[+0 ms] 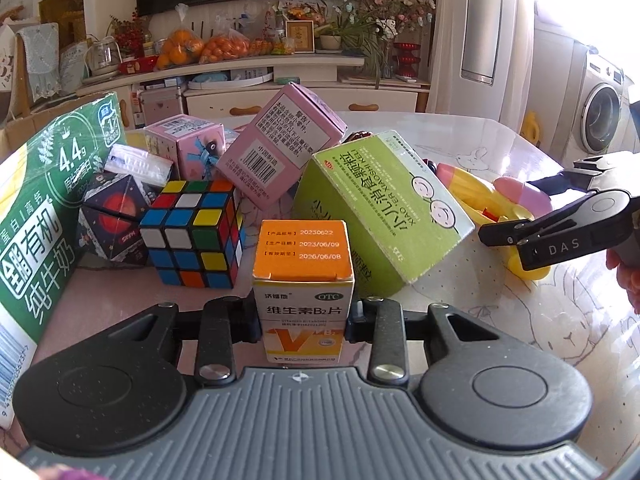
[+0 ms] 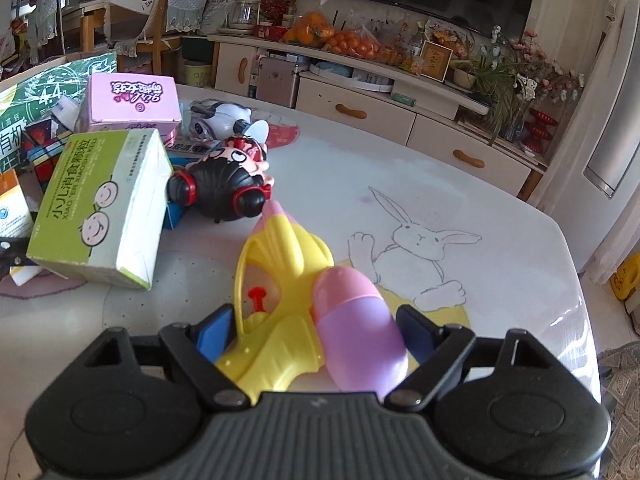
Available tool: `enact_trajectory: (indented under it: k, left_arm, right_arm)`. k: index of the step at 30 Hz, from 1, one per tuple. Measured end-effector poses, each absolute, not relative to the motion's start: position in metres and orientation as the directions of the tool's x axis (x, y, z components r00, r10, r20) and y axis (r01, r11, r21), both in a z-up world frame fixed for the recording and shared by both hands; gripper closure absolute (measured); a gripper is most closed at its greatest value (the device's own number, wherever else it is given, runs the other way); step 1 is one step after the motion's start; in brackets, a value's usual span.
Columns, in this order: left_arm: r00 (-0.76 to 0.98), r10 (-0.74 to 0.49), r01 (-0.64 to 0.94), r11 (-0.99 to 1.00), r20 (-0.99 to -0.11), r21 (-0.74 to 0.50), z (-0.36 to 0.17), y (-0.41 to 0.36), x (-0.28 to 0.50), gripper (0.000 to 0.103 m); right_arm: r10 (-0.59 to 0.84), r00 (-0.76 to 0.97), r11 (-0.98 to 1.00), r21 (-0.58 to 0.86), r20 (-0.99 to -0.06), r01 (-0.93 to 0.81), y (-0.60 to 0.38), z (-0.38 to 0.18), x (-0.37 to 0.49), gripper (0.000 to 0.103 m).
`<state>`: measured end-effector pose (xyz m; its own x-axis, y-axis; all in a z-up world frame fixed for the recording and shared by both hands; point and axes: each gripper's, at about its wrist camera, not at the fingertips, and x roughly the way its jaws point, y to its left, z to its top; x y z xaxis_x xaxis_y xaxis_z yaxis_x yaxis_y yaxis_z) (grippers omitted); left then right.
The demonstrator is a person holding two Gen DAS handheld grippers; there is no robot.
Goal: Organize rigid objects
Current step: 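Carry both held items into the cardboard box and open both grippers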
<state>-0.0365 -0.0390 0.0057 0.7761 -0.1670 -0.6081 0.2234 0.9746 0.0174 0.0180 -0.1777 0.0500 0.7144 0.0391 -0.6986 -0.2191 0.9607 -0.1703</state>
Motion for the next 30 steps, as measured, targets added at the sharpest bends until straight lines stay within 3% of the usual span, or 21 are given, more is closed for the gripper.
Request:
enact_trajectory:
  k: [9,17,30]
  left_arm:
    - [0.757,-0.181,0.213,0.977,-0.628,-0.025,0.003,-0.021,-0.057,0.061]
    - [0.743,-0.220,0.234,0.970,-0.632,-0.062,0.009,-0.012,-0.077,0.061]
    - [0.770,-0.263,0.257,0.962,-0.581,-0.095,0.044,0.010,-0.099,0.061]
  right_arm:
    - [-0.032,0.726,0.980,-0.163,-0.687,-0.112,-0.153,0.051,-0.023,0.018]
    - [-0.072,0.726,0.997,-0.065,-0.684,0.038,-0.150,0.060,-0.056,0.022]
    - [-0.080,0.775,0.993,0.018,-0.627,0.117,-0.122,0.081,-0.096,0.025]
